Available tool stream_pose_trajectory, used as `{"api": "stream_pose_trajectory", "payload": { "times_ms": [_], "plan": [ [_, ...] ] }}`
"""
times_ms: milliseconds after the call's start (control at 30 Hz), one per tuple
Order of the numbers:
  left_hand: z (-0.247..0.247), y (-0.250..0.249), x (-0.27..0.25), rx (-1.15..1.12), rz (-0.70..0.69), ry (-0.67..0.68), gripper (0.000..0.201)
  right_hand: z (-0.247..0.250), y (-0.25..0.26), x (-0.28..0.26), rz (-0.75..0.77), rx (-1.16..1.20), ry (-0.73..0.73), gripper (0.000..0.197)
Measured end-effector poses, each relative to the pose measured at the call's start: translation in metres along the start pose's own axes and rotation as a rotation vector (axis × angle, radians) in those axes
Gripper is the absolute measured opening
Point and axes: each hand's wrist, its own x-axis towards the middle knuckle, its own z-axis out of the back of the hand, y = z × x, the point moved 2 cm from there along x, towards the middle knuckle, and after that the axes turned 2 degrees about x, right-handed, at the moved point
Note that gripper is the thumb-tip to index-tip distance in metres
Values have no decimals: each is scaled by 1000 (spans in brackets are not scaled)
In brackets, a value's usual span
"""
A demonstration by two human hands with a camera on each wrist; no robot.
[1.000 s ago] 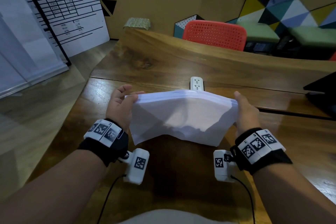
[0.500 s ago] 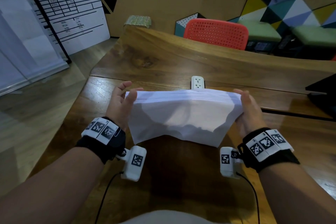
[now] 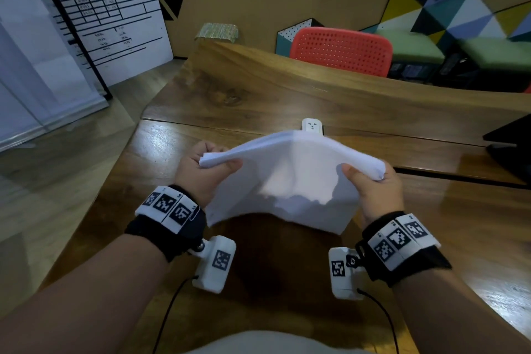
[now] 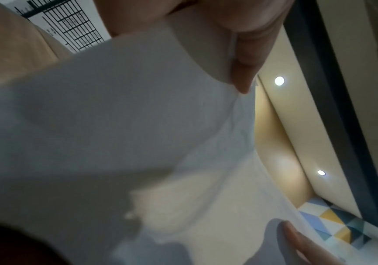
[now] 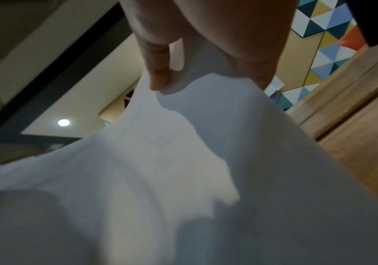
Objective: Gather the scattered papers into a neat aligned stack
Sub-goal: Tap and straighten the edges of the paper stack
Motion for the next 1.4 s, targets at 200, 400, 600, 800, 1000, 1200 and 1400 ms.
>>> {"api": "stream_pose_trajectory", "payload": {
  "times_ms": [200, 400, 600, 800, 1000, 1200, 1400],
  "plan": [
    [11, -1, 1, 138, 66, -97, 33, 2, 4, -7, -12, -30, 60, 25],
    [-3, -63, -18, 854, -541, -148, 98, -20, 56, -33, 346, -329, 208, 18],
    [-40, -100, -31, 877, -719, 327, 28, -41, 109, -66, 772, -529, 277, 19],
    [-18, -90, -27, 544, -668, 153, 18, -12, 111, -25, 456, -890, 293, 17],
    [-6, -69, -23, 206, -381, 57, 11, 6, 84, -8, 132, -12, 312, 33],
    [-19, -33, -35, 287, -283, 1, 6, -18, 55, -45, 283, 112, 93, 48],
    [-23, 5, -40, 453, -244, 77, 23, -19, 35, -55, 373, -52, 53, 24]
  ]
}}
